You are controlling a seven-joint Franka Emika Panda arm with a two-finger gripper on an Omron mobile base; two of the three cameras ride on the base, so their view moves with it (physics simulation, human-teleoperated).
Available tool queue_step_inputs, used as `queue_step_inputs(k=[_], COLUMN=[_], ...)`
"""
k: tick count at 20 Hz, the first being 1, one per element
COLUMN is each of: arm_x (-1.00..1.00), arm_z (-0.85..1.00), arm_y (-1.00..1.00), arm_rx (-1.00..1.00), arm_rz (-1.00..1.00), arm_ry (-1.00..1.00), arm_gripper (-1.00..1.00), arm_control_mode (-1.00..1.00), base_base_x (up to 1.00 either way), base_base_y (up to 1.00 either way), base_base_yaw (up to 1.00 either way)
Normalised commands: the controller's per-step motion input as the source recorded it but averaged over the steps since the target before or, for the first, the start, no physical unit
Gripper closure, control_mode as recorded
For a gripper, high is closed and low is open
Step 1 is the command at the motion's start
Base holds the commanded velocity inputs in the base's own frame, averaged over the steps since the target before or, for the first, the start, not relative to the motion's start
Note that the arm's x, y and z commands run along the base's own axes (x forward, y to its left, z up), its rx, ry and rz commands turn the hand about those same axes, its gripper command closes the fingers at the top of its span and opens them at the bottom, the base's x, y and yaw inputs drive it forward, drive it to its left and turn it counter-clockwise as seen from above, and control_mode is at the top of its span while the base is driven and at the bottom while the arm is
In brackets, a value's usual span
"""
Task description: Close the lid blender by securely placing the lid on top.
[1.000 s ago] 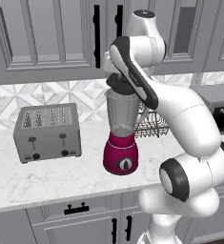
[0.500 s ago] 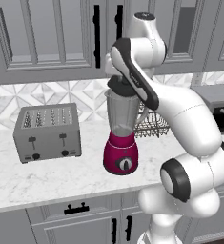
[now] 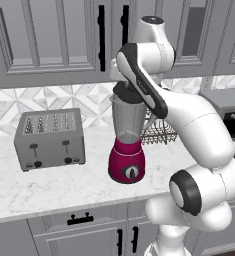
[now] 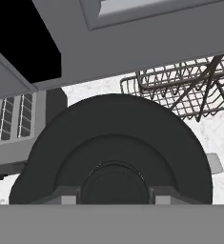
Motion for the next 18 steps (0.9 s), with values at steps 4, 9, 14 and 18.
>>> queue_step_inputs(k=[4,9,14,18], arm_x=[-0.04,0.0,-0.1,0.0], arm_z=[0.0,0.1,0.07,0.06], arm_y=[0.0,0.0,0.0,0.0], arm_rx=[0.0,0.0,-0.05,-0.06], arm_rz=[0.0,0.0,0.0,0.02], arm_ry=[0.02,0.07,0.17,0.11], arm_gripper=[1.0,1.0,1.0,1.0], arm_control_mode=[-1.0,-1.0,-1.0,-1.0], base_base_x=[0.0,0.0,0.0,0.0], base_base_y=[0.0,0.0,0.0,0.0], base_base_yaw=[0.0,0.0,0.0,0.0])
